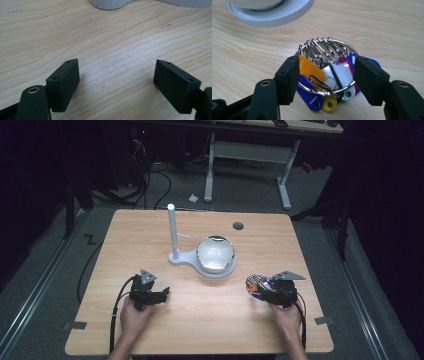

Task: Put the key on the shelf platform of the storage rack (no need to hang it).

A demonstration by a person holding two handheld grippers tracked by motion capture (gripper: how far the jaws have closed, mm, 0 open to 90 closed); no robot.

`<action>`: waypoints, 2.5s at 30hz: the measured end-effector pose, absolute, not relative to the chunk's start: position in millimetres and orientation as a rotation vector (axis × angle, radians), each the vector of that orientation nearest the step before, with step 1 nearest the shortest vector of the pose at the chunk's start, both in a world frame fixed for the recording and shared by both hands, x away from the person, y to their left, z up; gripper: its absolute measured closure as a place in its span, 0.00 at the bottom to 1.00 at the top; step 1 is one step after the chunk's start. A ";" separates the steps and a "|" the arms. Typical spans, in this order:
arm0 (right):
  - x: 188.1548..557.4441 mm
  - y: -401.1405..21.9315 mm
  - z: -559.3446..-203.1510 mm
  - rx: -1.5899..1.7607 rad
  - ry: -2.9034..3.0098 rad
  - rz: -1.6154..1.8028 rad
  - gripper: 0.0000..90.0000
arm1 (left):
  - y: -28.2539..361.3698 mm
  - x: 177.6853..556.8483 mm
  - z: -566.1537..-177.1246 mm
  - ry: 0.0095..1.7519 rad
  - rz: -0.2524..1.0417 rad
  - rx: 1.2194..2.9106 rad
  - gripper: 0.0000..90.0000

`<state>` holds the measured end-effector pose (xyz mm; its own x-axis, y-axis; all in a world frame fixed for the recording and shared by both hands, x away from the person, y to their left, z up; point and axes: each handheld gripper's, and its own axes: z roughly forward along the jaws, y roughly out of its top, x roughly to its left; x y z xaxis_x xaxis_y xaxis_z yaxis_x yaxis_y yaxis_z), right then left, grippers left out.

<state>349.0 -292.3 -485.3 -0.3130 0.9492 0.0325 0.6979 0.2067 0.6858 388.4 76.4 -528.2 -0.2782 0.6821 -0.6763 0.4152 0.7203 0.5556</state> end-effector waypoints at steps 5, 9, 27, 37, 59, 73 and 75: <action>355.9 -290.2 -492.2 1.550 2.107 0.834 0.42 | 76.4 388.4 -528.2 1.914 0.332 0.846 0.23; 362.5 -287.3 -500.1 1.559 2.135 0.783 0.41 | 76.4 388.3 -528.1 1.914 0.331 0.846 0.23; 366.0 -279.2 -504.1 1.495 2.175 0.720 0.60 | 76.3 388.3 -528.1 1.915 0.331 0.845 0.23; 365.2 -273.1 -503.0 1.449 2.196 0.659 0.69 | 76.2 388.0 -527.8 1.920 0.327 0.842 0.23; 357.2 -281.2 -489.3 1.410 2.204 0.826 0.88 | 76.1 388.0 -527.8 1.920 0.327 0.841 0.23; 349.8 -291.2 -467.9 1.389 2.173 0.940 0.90 | 76.1 388.0 -527.7 1.921 0.326 0.840 0.23; 348.3 -293.5 -461.7 1.389 2.162 0.958 0.91 | 76.2 388.0 -527.8 1.920 0.327 0.842 0.23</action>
